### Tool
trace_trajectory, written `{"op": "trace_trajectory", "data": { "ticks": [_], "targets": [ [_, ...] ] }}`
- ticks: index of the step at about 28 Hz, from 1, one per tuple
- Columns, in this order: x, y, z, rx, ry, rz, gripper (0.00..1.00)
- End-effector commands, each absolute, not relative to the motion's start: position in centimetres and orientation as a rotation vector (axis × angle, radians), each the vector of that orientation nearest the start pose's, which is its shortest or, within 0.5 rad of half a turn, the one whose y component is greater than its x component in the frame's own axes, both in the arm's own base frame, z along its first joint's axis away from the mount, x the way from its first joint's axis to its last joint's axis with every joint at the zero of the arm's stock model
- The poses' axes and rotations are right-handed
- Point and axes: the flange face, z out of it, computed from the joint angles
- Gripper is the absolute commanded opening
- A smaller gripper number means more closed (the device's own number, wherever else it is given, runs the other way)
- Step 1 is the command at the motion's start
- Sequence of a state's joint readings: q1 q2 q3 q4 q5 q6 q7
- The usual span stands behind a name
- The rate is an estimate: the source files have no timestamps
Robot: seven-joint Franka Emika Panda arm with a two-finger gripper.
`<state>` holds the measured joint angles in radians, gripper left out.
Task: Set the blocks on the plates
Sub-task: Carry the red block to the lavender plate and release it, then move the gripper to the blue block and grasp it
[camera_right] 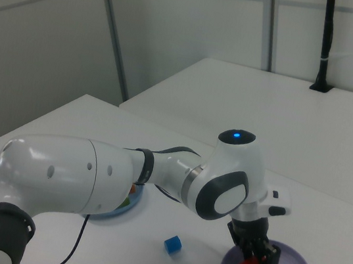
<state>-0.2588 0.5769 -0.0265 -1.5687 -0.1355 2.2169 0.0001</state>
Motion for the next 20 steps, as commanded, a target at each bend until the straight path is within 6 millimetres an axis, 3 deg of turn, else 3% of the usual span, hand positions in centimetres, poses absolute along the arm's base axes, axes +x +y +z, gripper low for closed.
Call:
{"op": "trace_trajectory", "data": {
  "ticks": [1, 3, 8, 9, 12, 15, 20],
  "targets": [
    [67.6, -20.2, 33.9, -3.203, 0.372, -0.166, 0.96],
    [67.5, -19.6, 35.4, -3.181, 0.385, -0.188, 1.0],
    [66.9, -17.9, 36.6, -3.157, 0.393, -0.122, 1.0],
    [66.8, -16.2, 37.1, -3.152, 0.366, -0.068, 1.0],
    [66.2, -13.5, 37.1, -3.148, 0.336, 0.013, 1.0],
    [65.0, -9.9, 35.8, -3.151, 0.265, 0.082, 1.0],
    [63.8, -6.3, 35.0, -3.152, 0.213, 0.129, 1.0]
  ]
}}
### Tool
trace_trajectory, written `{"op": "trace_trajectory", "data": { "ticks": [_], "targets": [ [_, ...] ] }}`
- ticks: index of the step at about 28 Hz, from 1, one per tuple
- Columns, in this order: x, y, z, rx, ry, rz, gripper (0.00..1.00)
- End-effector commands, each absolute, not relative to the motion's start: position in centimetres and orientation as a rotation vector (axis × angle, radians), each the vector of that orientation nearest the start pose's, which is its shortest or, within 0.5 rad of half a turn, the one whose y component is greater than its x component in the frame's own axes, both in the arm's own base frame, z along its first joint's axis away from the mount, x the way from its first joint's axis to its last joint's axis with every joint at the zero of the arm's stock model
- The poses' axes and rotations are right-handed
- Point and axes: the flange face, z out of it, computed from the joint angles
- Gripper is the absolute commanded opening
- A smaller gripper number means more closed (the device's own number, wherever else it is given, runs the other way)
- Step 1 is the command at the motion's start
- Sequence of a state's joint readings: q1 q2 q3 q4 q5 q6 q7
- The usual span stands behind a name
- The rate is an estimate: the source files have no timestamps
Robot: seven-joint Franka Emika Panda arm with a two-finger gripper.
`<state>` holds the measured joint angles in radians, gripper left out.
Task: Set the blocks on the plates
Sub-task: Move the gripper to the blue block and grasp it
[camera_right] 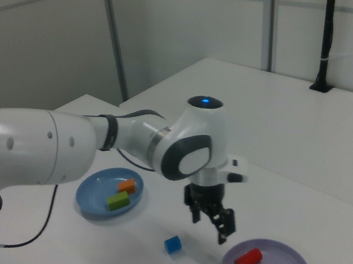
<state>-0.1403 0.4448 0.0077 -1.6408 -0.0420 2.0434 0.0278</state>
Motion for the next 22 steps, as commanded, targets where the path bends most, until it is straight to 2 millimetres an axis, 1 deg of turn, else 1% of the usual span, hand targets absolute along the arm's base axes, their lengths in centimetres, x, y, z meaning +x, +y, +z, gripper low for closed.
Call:
{"op": "trace_trajectory", "data": {
  "ticks": [1, 3, 4, 7, 9, 10, 12, 14, 15, 16, 17, 19, 21, 22],
  "targets": [
    [63.6, -5.8, 34.6, -3.149, 0.222, 0.138, 1.0],
    [63.3, -4.1, 33.7, -3.15, 0.222, 0.152, 1.0],
    [62.8, -3.0, 32.5, -3.153, 0.218, 0.173, 1.0],
    [62.3, -2.2, 31.3, -3.155, 0.202, 0.166, 0.99],
    [62.1, -1.9, 30.9, -3.158, 0.192, 0.164, 0.87],
    [62.1, -1.8, 30.7, -3.162, 0.185, 0.166, 0.79],
    [62.1, -1.8, 30.7, -3.163, 0.184, 0.166, 0.7],
    [62.1, -1.8, 30.7, -3.163, 0.184, 0.166, 0.55],
    [62.1, -1.9, 30.8, -3.165, 0.183, 0.161, 0.5],
    [62.1, -1.8, 30.7, -3.165, 0.18, 0.166, 0.37],
    [62.1, -1.9, 30.8, -3.165, 0.183, 0.161, 0.31],
    [62.1, -1.9, 30.8, -3.165, 0.183, 0.161, 0.22],
    [62.1, -1.9, 30.8, -3.165, 0.18, 0.161, 0.16],
    [62.1, -1.9, 30.8, -3.165, 0.183, 0.161, 0.1]
  ]
}}
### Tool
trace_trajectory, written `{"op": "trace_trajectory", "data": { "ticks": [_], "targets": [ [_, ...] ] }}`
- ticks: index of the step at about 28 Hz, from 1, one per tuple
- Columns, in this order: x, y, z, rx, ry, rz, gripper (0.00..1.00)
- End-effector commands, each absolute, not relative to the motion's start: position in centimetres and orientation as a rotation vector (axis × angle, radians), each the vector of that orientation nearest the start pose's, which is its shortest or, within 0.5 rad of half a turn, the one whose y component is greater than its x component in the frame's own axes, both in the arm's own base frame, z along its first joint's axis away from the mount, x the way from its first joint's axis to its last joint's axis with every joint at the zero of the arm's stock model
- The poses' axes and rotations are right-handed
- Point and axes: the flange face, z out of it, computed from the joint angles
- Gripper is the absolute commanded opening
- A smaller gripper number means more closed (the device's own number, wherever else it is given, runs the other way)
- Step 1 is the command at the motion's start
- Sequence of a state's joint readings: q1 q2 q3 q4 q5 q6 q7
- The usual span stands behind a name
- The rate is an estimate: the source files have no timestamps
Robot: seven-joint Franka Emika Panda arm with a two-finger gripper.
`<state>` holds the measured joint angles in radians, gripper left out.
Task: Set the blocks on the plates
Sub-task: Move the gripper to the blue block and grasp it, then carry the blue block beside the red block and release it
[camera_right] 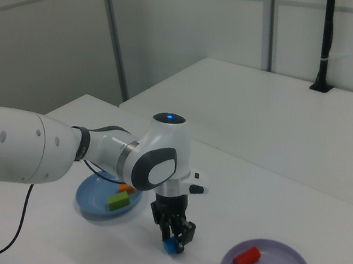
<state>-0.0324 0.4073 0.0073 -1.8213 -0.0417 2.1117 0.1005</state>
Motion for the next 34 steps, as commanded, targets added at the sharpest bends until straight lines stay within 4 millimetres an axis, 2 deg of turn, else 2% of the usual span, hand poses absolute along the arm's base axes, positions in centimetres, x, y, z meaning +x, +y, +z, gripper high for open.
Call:
{"op": "trace_trajectory", "data": {
  "ticks": [1, 4, 6, 10, 11, 14, 16, 17, 21, 23, 28, 29, 30, 34],
  "targets": [
    [62.1, -1.9, 30.8, -3.165, 0.183, 0.161, 0.08],
    [62.3, -2.0, 31.0, -3.165, 0.185, 0.154, 0.01],
    [62.6, -2.4, 31.6, -3.167, 0.192, 0.137, 0.01],
    [64.1, -4.1, 34.0, -3.171, 0.216, 0.053, 0.02],
    [64.8, -6.1, 35.0, -3.171, 0.261, 0.01, 0.02],
    [65.5, -9.1, 36.6, -3.17, 0.294, -0.051, 0.02],
    [65.7, -10.9, 37.5, -3.173, 0.273, -0.081, 0.02],
    [65.8, -12.5, 38.4, -3.175, 0.236, -0.108, 0.02],
    [65.5, -16.0, 39.3, -3.175, 0.225, -0.137, 0.02],
    [65.3, -17.6, 38.4, -3.181, 0.212, -0.117, 0.03],
    [65.8, -19.8, 37.1, -3.185, 0.198, -0.105, 0.03],
    [65.8, -21.4, 36.4, -3.185, 0.228, -0.098, 0.04],
    [65.8, -22.0, 35.9, -3.185, 0.238, -0.098, 0.05],
    [66.5, -22.8, 34.9, -3.186, 0.255, -0.119, 0.06]
  ]
}}
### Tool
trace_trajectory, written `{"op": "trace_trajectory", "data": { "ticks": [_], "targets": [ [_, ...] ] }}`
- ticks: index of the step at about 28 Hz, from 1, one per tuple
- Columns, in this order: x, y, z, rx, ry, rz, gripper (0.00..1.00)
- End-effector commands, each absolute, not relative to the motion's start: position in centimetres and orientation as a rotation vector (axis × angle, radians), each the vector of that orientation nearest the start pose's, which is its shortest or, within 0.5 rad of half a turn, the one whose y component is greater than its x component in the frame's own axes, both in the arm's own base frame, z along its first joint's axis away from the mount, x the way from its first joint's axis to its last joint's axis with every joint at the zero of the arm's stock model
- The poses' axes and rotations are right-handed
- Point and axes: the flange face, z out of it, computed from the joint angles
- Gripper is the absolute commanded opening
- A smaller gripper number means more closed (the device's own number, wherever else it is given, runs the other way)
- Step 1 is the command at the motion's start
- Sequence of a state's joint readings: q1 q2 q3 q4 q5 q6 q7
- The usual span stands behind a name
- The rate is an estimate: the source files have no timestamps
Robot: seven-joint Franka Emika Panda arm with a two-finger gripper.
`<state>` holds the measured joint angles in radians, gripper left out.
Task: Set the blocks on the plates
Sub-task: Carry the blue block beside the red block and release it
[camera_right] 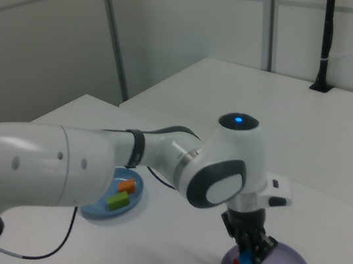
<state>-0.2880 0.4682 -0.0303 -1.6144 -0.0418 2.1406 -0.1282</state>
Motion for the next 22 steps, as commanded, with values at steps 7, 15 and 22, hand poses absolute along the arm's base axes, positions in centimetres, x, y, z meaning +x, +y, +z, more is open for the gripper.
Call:
{"op": "trace_trajectory", "data": {
  "ticks": [7, 15, 22],
  "targets": [
    [66.2, -23.8, 35.0, -3.179, 0.284, -0.128, 0.29],
    [66.4, -23.0, 35.0, -3.18, 0.275, -0.126, 0.81],
    [66.6, -21.9, 35.3, -3.168, 0.29, -0.128, 1.0]
  ]
}}
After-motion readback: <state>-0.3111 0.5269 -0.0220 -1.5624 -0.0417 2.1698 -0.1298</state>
